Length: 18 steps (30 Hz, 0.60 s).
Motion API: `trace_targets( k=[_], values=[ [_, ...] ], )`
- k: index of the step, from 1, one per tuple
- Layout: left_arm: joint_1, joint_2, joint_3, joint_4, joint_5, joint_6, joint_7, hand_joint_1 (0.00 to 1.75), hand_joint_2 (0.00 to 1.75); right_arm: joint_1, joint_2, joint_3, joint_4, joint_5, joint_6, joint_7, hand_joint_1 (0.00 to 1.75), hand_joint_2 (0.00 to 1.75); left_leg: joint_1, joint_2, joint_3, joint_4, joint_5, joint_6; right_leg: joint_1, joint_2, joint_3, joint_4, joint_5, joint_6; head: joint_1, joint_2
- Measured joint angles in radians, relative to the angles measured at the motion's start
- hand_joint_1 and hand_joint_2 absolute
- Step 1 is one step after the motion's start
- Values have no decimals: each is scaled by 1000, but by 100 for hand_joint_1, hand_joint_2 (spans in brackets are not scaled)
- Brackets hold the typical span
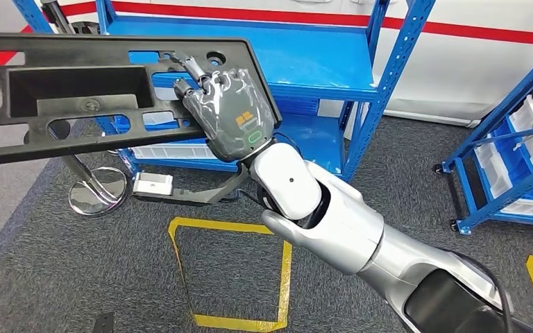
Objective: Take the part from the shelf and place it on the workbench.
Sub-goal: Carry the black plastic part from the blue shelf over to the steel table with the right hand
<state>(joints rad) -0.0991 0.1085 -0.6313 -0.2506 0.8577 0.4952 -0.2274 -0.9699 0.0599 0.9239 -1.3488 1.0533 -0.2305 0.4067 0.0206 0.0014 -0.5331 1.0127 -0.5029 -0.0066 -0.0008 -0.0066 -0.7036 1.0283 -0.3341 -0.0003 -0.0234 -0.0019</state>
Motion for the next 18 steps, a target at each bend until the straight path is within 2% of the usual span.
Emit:
trace_targets(
  k=[1, 2, 4, 5, 6, 7, 8, 9, 10, 11, 12, 13, 15, 16, 17, 18],
  values=[
    [0, 0, 0, 0, 0, 0, 0, 0, 175, 0, -1, 0, 0, 0, -2, 0, 175, 175, 1, 2, -8, -2, 12, 9, 0, 2, -7, 12, -20, 5, 1, 0],
    [0, -1, 0, 0, 0, 0, 0, 0, 175, 1, -1, 0, 1, 0, -3, 0, 175, 175, 3, 5, -18, -5, 26, 18, -1, 4, -19, 45, -61, 8, 3, 0],
    [1, -1, 0, 0, 1, 0, 0, 0, 175, 1, -3, 0, 1, 0, -3, 0, 175, 175, 2, 7, -45, -6, 52, 30, -2, 5, -51, 169, -173, 12, 5, 0],
    [1, -1, 0, 0, 1, 0, 0, 0, 175, 2, -3, 0, 1, 0, -3, 0, 175, 175, 0, 7, -60, -5, 63, 31, -2, 5, -63, 238, -209, 12, 6, 0],
    [1, -1, 0, 0, 0, 0, 0, 0, 175, 3, -3, 0, 1, 0, -3, 0, 175, 175, -1, 7, -75, -4, 75, 31, -2, 5, -65, 287, -221, 11, 6, 0],
    [2, -1, 0, 0, 0, 0, 0, 0, 175, 4, -3, 0, 1, 0, -3, 0, 175, 175, -3, 7, -90, -3, 85, 31, -1, 5, -51, 305, -210, 9, 6, 0],
    [2, -1, 0, 0, 0, 0, 0, 0, 175, 5, -3, 0, 1, 0, -3, 0, 175, 175, -5, 7, -103, -2, 95, 31, 1, 5, -18, 285, -186, 4, 6, 0],
    [3, -2, 0, 0, 0, 0, 0, 0, 175, 4, -3, 0, 1, 0, -3, 0, 175, 175, -7, 6, -114, -1, 105, 30, 4, 6, 30, 232, -162, -5, 6, 0],
    [3, -5, 0, 0, 0, 0, 0, 0, 175, 3, -3, 0, 1, 0, -3, 0, 175, 175, -9, 6, -123, -1, 113, 28, 10, 7, 90, 158, -152, -17, 5, 0],
    [3, -7, 0, 0, 0, -1, 0, 0, 175, 1, -3, 0, 1, 0, -3, 0, 175, 175, -9, 6, -129, 0, 121, 25, 15, 7, 144, 80, -156, -27, 5, 0],
    [3, -9, 0, 0, 0, -1, 0, 0, 175, 0, -2, 0, 1, 0, -3, 0, 175, 175, -8, 6, -132, -2, 130, 21, 19, 7, 181, 22, -163, -32, 4, 0],
    [3, -11, 0, 0, 0, -1, 0, 0, 175, -2, -2, 0, 1, 0, -3, 0, 175, 175, -5, 7, -135, -6, 141, 16, 23, 8, 200, -13, -168, -34, 5, 0],
    [5, -9, 0, 0, 0, -1, 0, 0, 175, -3, -2, 0, 1, 0, -3, 0, 175, 175, -2, 6, -138, -17, 157, 4, 21, 5, 197, -38, -149, -33, 8, 0],
    [6, -9, 0, 0, 0, -1, 0, 0, 175, -3, -2, 0, 2, 0, -3, 0, 175, 175, -2, 4, -145, -12, 144, -1, 18, 3, 191, -46, -136, -37, 10, 0],
    [7, -9, 0, 0, 0, -1, -1, 0, 175, -4, -2, 0, 2, 0, -3, 0, 175, 175, -2, 3, -156, 11, 114, -6, 13, 0, 183, -54, -122, -41, 9, 0],
    [8, -10, 0, 0, 0, -3, -2, 0, 175, -4, -1, 0, 2, 0, -3, 0, 175, 175, 0, 3, -172, 56, 67, -9, 10, -2, 172, -57, -110, -44, 8, 0]
  ],
)
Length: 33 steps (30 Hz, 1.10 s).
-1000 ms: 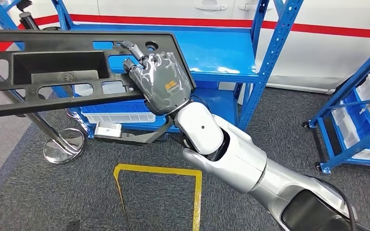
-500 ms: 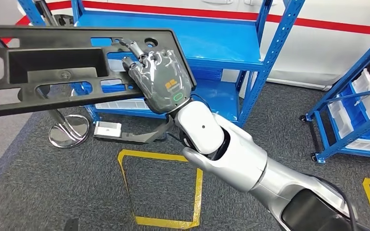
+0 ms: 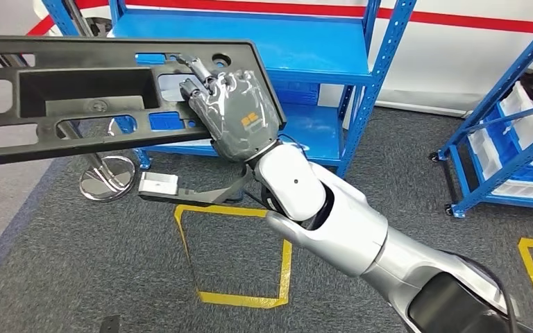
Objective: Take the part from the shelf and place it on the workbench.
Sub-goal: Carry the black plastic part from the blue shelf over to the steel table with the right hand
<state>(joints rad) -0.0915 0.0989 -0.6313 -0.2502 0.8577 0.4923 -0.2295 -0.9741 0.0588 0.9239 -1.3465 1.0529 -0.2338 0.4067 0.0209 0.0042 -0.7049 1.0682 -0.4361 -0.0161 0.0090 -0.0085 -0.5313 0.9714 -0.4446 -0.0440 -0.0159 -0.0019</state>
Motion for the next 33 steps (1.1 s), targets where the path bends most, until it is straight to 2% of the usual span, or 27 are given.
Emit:
trace_targets(
  k=[1, 2, 3, 4, 5, 6, 7, 8, 9, 10, 12, 13, 14, 15, 17, 18, 19, 20, 21, 23, 24, 25, 27, 29, 31, 33],
  values=[
    [0, 0, 0, 0, 0, -3, -4, 0, 175, 0, 1, 0, 0, -1, 0, 0, 175, 175, 2, 0, -18, 62, -48, -5, -1, 0, -14, 0, 9, -2, -1, 0],
    [0, 0, 0, 0, -1, -7, -12, 0, 175, 0, 1, 0, 0, -3, 1, 0, 175, 175, 5, 0, -34, 130, -80, -10, -3, 0, -28, 2, 18, 0, -2, 0],
    [0, 1, 0, 0, 0, -13, -23, 0, 175, 0, 1, 0, 1, -6, 1, 0, 175, 175, 7, 0, -42, 184, -88, -16, -5, 0, -42, 4, 26, 3, -2, 0],
    [1, 2, 0, 0, 1, -18, -33, 0, 175, 1, 1, 0, 1, -10, 2, 0, 175, 175, 10, 1, -40, 214, -72, -22, -8, 0, -56, 8, 34, 7, -2, 0],
    [1, 2, 0, 0, 2, -23, -41, 0, 175, 1, 1, 0, 2, -14, 4, 0, 175, 175, 13, 1, -22, 210, -43, -28, -11, 0, -70, 14, 41, 12, -2, 0],
    [1, 3, 0, 0, 3, -27, -46, 0, 175, 1, 1, 0, 2, -18, 7, 0, 175, 175, 17, 1, 13, 172, -14, -33, -15, 0, -85, 22, 46, 18, -2, 0],
    [0, 3, 0, 0, 4, -29, -48, 0, 175, 0, 1, 0, 1, -20, 10, 0, 175, 175, 20, 1, 58, 112, -8, -40, -17, 0, -99, 32, 50, 23, -3, 0],
    [-2, 3, 0, 0, 4, -31, -49, 0, 175, -1, 1, 0, 1, -23, 14, 0, 175, 175, 20, 0, 102, 48, -17, -41, -17, 0, -111, 43, 52, 29, -3, 0],
    [-3, 4, 0, 0, 4, -31, -50, 0, 175, -2, 1, 0, 1, -26, 16, 0, 175, 175, 20, -1, 134, -3, -36, -38, -15, -1, -120, 52, 56, 35, -3, 0],
    [-4, 4, 0, 0, 4, -32, -50, 0, 175, -3, 2, 0, 1, -29, 18, 0, 175, 175, 17, -3, 149, -31, -54, -31, -13, -1, -126, 56, 60, 41, -3, 0],
    [-3, 4, 0, 0, 4, -33, -49, 0, 175, -3, 1, 0, 1, -34, 19, 0, 175, 175, 16, -5, 147, -42, -56, -10, -12, -3, -131, 58, 69, 52, -3, 0],
    [-1, 4, 0, 0, 4, -34, -48, 0, 175, -2, 1, 0, 1, -35, 19, 0, 175, 175, 16, -6, 143, -43, -50, -1, -14, -3, -136, 64, 63, 56, -3, 0],
    [-1, 4, 0, 0, 4, -35, -47, 0, 175, -2, 1, 0, 1, -36, 19, 0, 175, 175, 16, -7, 140, -44, -44, 8, -15, -3, -145, 85, 45, 60, -3, 0],
    [0, 4, 0, 0, 4, -36, -47, 0, 175, -3, 1, 0, 1, -36, 18, 0, 175, 175, 16, -9, 136, -45, -39, 17, -16, -2, -162, 126, 14, 63, -2, 0],
    [0, 4, 0, 0, 3, -37, -48, 0, 175, -2, 0, 0, 1, -37, 18, 0, 175, 175, 12, -16, 125, -45, -29, 28, -16, 1, -207, 250, -60, 64, -2, 0],
    [0, 4, 0, 0, 3, -37, -49, 0, 175, -1, -1, 0, 1, -38, 18, 0, 175, 175, 9, -21, 119, -44, -26, 31, -16, 2, -225, 304, -84, 64, -2, 0],
    [1, 4, 0, 0, 3, -37, -51, 0, 175, 1, -1, 0, 1, -40, 18, 0, 175, 175, 6, -27, 115, -44, -22, 33, -16, 3, -230, 331, -90, 61, -2, 0],
    [2, 4, 0, 0, 3, -38, -52, 0, 175, 2, -2, 0, 1, -43, 18, 0, 175, 175, 2, -34, 112, -44, -20, 34, -14, 4, -218, 323, -78, 56, -2, 0],
    [2, 4, 0, 0, 3, -38, -53, 0, 175, 2, -2, 0, 1, -45, 18, 0, 175, 175, -2, -42, 110, -44, -18, 34, -12, 10, -189, 277, -50, 48, -2, 0],
    [1, 1, 0, 0, 3, -40, -55, 0, 175, 1, -3, 0, 1, -49, 17, 0, 175, 175, -5, -57, 107, -43, -15, 32, -7, 43, -118, 156, 1, 23, -5, 0],
    [0, -1, 0, 0, 3, -41, -55, 0, 175, 0, -3, 0, 1, -50, 17, -1, 175, 175, -3, -63, 103, -43, -12, 29, -5, 57, -95, 111, 15, 14, -5, 0],
    [-1, -3, 0, 0, 2, -41, -55, 0, 175, -1, -3, 0, 1, -51, 17, -1, 175, 175, 1, -69, 99, -43, -9, 24, -3, 65, -85, 89, 18, 9, -5, 0],
    [0, -1, 0, 0, 2, -42, -56, 0, 175, -2, -4, 0, 1, -51, 17, -2, 175, 175, 6, -82, 93, -47, -2, 11, -2, 53, -75, 68, 21, 8, 0, 0],
    [2, -1, 0, 0, 2, -42, -56, 0, 175, -3, -3, 0, 1, -52, 17, -3, 175, 175, 3, -67, 82, -35, -13, 1, -8, 35, -60, 36, 26, 6, -1, 0],
    [0, -1, 0, 0, 1, -43, -56, 0, 175, -5, -2, 0, 1, -53, 16, -3, 175, 175, 2, -33, 41, 47, -59, -8, -11, 14, -52, 15, 29, 5, -3, 0],
    [-2, 1, 0, 0, 1, -43, -56, 0, 175, -4, -2, 0, 1, -54, 16, -3, 175, 175, 6, -19, -14, 165, -105, -20, -12, -6, -55, 17, 29, 5, -4, 0]
  ],
)
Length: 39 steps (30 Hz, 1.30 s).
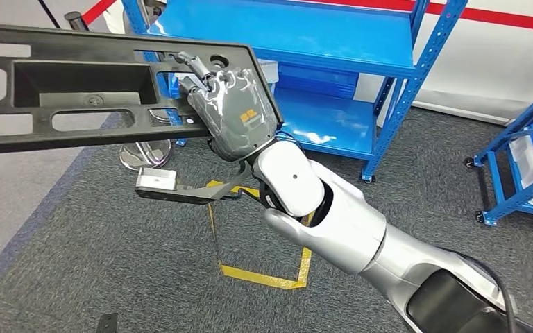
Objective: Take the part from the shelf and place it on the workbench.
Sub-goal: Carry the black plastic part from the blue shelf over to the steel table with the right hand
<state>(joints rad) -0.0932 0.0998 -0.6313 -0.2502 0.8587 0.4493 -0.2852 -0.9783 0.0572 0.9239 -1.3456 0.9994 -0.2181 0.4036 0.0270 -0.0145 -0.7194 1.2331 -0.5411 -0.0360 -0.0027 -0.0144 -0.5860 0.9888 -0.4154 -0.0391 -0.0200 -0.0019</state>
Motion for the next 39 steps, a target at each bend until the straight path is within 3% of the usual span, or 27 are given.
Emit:
trace_targets(
  k=[1, 2, 5, 7, 10, 11, 13, 15, 16, 17, 19, 21, 22, 23, 25, 27, 29, 31, 32, 33, 36, 38, 39],
  values=[
    [1, 0, 0, 0, 0, 0, 0, 0, 175, 2, 0, 0, 0, 0, 0, 0, 175, 175, 2, 2, -15, 31, -4, -5, 0, -10, -3, 4, -1, 1, 0, 0],
    [3, 1, 0, 0, 0, 0, 0, 0, 175, 4, 0, 0, 0, 0, 0, 0, 175, 175, 5, 5, -11, 25, 10, -9, -1, -19, -6, 9, -3, 3, 0, 0],
    [3, 2, 0, 0, 0, -4, -3, 0, 175, 4, 0, 0, 0, 0, 0, -2, 175, 175, 6, 41, 76, -138, 83, -15, -2, -44, -16, 34, -14, 20, -1, 0],
    [0, 2, 0, 0, 0, -8, -7, 0, 175, 2, 1, 0, 0, -1, -1, -4, 175, 175, 2, 57, 103, -194, 95, 0, 3, -57, -21, 47, -20, 31, 1, 0],
    [2, 2, 0, 0, 0, -12, -14, 0, 175, 2, 0, 0, -2, -1, -1, -8, 175, 175, 3, 35, 96, -193, 103, 27, 6, -72, -30, 74, -29, 44, 4, 0],
    [4, 2, 0, 0, -1, -14, -17, 0, 175, 3, 0, 0, -2, -1, -1, -9, 175, 175, 5, 27, 95, -195, 106, 34, 7, -62, -41, 117, -46, 49, 6, 0],
    [5, 2, 0, 0, -1, -17, -20, 0, 175, 4, -2, 0, -3, -1, -1, -10, 175, 175, 6, 13, 92, -198, 113, 46, 9, -24, -75, 246, -113, 54, 12, 0],
    [3, 2, 0, 0, -1, -18, -23, 0, 175, 4, -3, 0, -3, -1, -1, -11, 175, 175, 0, -7, 84, -199, 120, 53, 12, 5, -99, 342, -184, 51, 16, 0],
    [3, 2, 0, 0, -2, -18, -23, 0, 175, 5, -4, 0, -3, -1, -1, -11, 175, 175, -1, -17, 80, -199, 123, 54, 11, 8, -103, 360, -202, 48, 16, 0],
    [4, 2, 0, 0, -2, -19, -23, 0, 175, 7, -5, 0, -3, -1, -1, -11, 175, 175, -2, -28, 77, -198, 126, 54, 11, 10, -94, 348, -198, 45, 16, 0],
    [5, 2, 0, 0, -2, -21, -25, 0, 175, 7, -5, 0, -3, -1, -1, -11, 175, 175, -3, -50, 74, -198, 131, 51, 9, 21, -37, 234, -138, 37, 16, 0],
    [4, 2, 0, 0, -3, -26, -31, 0, 175, 5, -5, 0, -3, -1, -1, -12, 175, 175, -3, -70, 68, -197, 138, 43, 6, 65, 21, 106, -89, 30, 16, 0],
    [3, 2, 0, 0, -4, -29, -35, 0, 175, 4, -6, 0, -3, -1, -1, -12, 175, 175, -2, -79, 62, -197, 143, 37, 5, 84, 34, 71, -80, 28, 15, 0],
    [3, 3, 0, 0, -4, -31, -39, 0, 175, 4, -6, 0, -4, -1, -1, -13, 175, 175, -1, -88, 55, -199, 150, 30, 6, 93, 36, 59, -82, 28, 15, 0],
    [6, 5, 0, 0, -5, -33, -44, 0, 175, 4, -6, 0, -4, -1, -1, -14, 175, 175, 4, -104, 44, -204, 161, 16, 6, 77, 34, 51, -73, 22, 16, 0],
    [10, 6, 0, 0, -6, -35, -49, 0, 175, 3, -6, 0, -5, -1, 0, -15, 175, 175, 1, -73, 27, -179, 145, 7, 1, 54, 35, 40, -63, 11, 11, 0],
    [8, 7, 0, 0, -5, -36, -53, 0, 175, 1, -5, 0, -6, -1, 0, -16, 175, 175, -4, -19, -18, -79, 89, 1, 2, 28, 33, 36, -57, 5, 4, 0],
    [5, 8, 0, 0, -5, -36, -54, 0, 175, 3, -6, 0, -6, -2, 0, -16, 175, 175, -4, 0, -64, 34, 41, -3, 6, 2, 28, 39, -57, 3, 2, 0],
    [5, 8, 0, 0, -5, -36, -54, 0, 175, 5, -6, 0, -6, -4, 0, -16, 175, 175, -4, 3, -67, 53, 39, -3, 8, -11, 25, 41, -57, 3, 2, 0],
    [5, 8, 0, 0, -5, -36, -55, 0, 175, 6, -6, 0, -6, -5, 0, -16, 175, 175, -4, 7, -51, 34, 53, -1, 10, -23, 23, 43, -57, 2, 2, 0],
    [4, 10, 0, 0, -6, -38, -57, 0, 175, 5, -6, 0, -6, -8, 0, -16, 175, 175, -14, 48, 58, -147, 112, 19, 18, -56, 21, 44, -59, 4, 3, 0],
    [3, 12, 0, 0, -8, -42, -59, 0, 175, 4, -6, 0, -7, -9, 0, -16, 175, 175, -25, 65, 87, -203, 117, 36, 22, -72, 20, 44, -60, 10, 3, 0],
    [4, 13, 0, 0, -9, -44, -61, 0, 175, 4, -6, 0, -7, -9, 0, -16, 175, 175, -27, 58, 86, -205, 120, 42, 24, -79, 20, 43, -60, 14, 3, 0]
  ],
)
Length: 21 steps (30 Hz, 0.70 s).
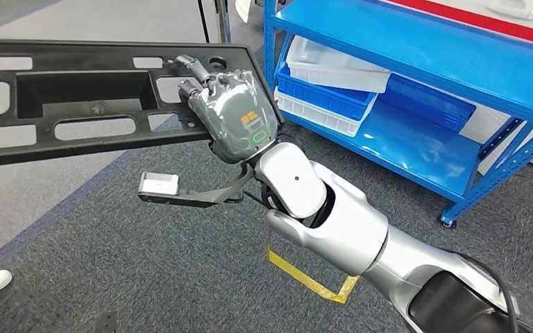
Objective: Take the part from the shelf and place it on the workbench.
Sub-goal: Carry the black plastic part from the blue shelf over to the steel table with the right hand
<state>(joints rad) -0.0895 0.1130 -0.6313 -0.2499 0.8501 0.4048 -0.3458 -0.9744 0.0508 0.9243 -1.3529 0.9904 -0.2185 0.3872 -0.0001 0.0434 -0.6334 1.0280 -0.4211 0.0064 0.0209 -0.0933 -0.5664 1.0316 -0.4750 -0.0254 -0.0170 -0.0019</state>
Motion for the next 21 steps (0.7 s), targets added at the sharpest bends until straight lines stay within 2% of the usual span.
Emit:
trace_targets(
  k=[1, 2, 4, 5, 6, 7, 8, 9, 10, 11, 12, 13, 14, 15, 16, 17, 19, 20, 21],
  values=[
    [2, 1, 0, 0, 0, -2, -1, 0, 175, 0, 0, 0, -1, 0, 0, 0, 175, 175, 2, -10, 1, -4, 3, 6, 1, -6, 0, -1, -1, 5, 0, 0],
    [4, 2, 0, 0, 0, -4, -2, 0, 175, 0, 0, 0, -1, 0, 0, 0, 175, 175, 5, -18, 2, -11, 7, 11, 1, 0, -1, 3, -6, 10, 0, 0],
    [4, 3, 0, 0, 0, -6, -5, 0, 175, -1, -2, 0, -3, 0, 0, 0, 175, 175, 13, -33, 7, -23, 15, 20, -3, 39, -22, 54, -42, 22, 2, 0],
    [3, 3, 0, 0, 0, -7, -7, 0, 175, 0, -3, 0, -3, 0, 0, 0, 175, 175, 14, -41, 6, -25, 17, 22, -8, 63, -47, 110, -72, 26, 3, 0],
    [1, 3, 0, 0, 0, -8, -9, 0, 175, 2, -5, 0, -3, 0, 0, 0, 175, 175, 15, -50, 4, -25, 19, 24, -12, 77, -79, 179, -103, 30, 4, 0],
    [0, 3, 0, 0, 0, -10, -11, 0, 175, 5, -7, 0, -3, 0, 0, 0, 175, 175, 15, -60, 2, -24, 20, 24, -16, 83, -108, 240, -125, 33, 4, 0],
    [1, 3, 0, 0, 0, -11, -12, 0, 175, 9, -8, 0, -3, 0, 0, -1, 175, 175, 16, -72, 1, -23, 20, 24, -20, 86, -127, 277, -130, 36, 4, 0],
    [1, 3, 0, 0, 0, -12, -14, 0, 175, 11, -10, 0, -3, 0, 0, -1, 175, 175, 18, -83, 0, -22, 21, 23, -23, 87, -128, 274, -113, 39, 4, 0],
    [2, 3, 0, 0, 0, -14, -15, 0, 175, 12, -12, 0, -3, 0, 0, -1, 175, 175, 20, -95, -1, -18, 21, 21, -27, 92, -108, 229, -79, 41, 4, 0],
    [3, 3, 0, 0, 0, -15, -16, 0, 175, 12, -13, 0, -3, 0, 0, -1, 175, 175, 22, -107, -3, -14, 20, 18, -33, 108, -77, 161, -42, 44, 4, 0],
    [1, 3, 0, 0, 0, -16, -17, 0, 175, 11, -13, 0, -4, 0, 0, -1, 175, 175, 23, -119, -8, -7, 19, 12, -38, 132, -47, 95, -16, 46, 4, 0],
    [0, 3, 0, 0, 0, -17, -18, 0, 175, 11, -14, 0, -5, 0, 0, -2, 175, 175, 24, -129, -14, -1, 20, 6, -42, 153, -26, 47, -1, 46, 3, 0],
    [-1, 3, 0, 0, 0, -18, -19, 0, 175, 11, -15, 0, -6, 0, 0, -2, 175, 175, 25, -139, -22, 2, 22, -2, -43, 168, -17, 23, 2, 45, 3, 0],
    [-1, 3, 0, 0, 0, -19, -21, 0, 175, 11, -16, 0, -7, 0, 0, -2, 175, 175, 27, -149, -28, 2, 27, -10, -41, 169, -16, 19, -1, 42, 3, 0],
    [1, 3, 0, 0, 0, -19, -22, 0, 175, 11, -16, 0, -8, 1, 0, -2, 175, 175, 30, -159, -32, -1, 32, -18, -41, 159, -17, 17, 2, 36, 2, 0],
    [4, 3, 0, 0, 0, -20, -23, 0, 175, 11, -16, 0, -9, 3, 0, -2, 175, 175, 32, -156, -37, 0, 33, -24, -40, 148, -16, 14, 6, 29, 3, 0],
    [7, 3, 0, 0, 0, -21, -24, 0, 175, 8, -15, 0, -12, 6, 1, -2, 175, 175, 31, -118, -61, 44, 7, -31, -40, 125, -14, 5, 14, 13, -3, 0],
    [5, 3, 0, 0, 0, -22, -24, 0, 175, 7, -15, 0, -14, 7, 1, -2, 175, 175, 29, -89, -84, 95, -22, -32, -38, 113, -14, 3, 16, 9, -6, 0],
    [3, 3, 0, 0, 0, -22, -24, 0, 175, 7, -15, 0, -14, 8, 1, -2, 175, 175, 28, -70, -114, 162, -54, -34, -36, 101, -14, 3, 16, 6, -9, 0]
  ],
)
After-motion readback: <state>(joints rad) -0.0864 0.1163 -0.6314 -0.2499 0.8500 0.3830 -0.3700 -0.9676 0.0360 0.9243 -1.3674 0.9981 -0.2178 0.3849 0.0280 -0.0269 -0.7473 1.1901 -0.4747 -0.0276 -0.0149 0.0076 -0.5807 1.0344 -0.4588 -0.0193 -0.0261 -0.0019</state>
